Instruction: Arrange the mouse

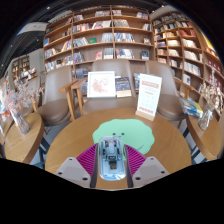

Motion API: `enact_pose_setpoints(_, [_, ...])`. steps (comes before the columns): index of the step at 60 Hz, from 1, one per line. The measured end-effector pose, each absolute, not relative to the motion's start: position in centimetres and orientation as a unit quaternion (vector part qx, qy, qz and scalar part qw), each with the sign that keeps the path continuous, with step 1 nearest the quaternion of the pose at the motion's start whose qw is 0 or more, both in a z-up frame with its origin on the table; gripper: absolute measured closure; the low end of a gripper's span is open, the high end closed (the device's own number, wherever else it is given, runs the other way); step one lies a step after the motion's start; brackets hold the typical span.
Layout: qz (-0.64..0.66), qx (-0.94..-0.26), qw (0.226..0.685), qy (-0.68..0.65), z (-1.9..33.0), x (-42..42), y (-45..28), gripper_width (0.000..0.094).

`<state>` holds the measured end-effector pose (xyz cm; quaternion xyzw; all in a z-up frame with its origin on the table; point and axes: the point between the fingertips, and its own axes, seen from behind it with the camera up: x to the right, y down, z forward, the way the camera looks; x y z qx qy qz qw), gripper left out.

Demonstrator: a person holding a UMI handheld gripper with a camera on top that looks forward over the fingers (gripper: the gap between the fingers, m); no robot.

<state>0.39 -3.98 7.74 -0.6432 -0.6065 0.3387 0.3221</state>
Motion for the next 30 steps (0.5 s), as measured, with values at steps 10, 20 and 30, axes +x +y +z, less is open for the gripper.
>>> enact_pose_setpoints(10, [0.342,-0.644,0.361,-0.581,12.0,-6.1,-0.4,0.0522])
enact_pose_setpoints(20, [0.335,-0.676,0.328,-0.568,7.0,-11.5,1.4,0.0523])
enact_pose_setpoints(30, [0.298,-0.695,0.307,-0.577,-0.2,-12.9,2.8,0.0511])
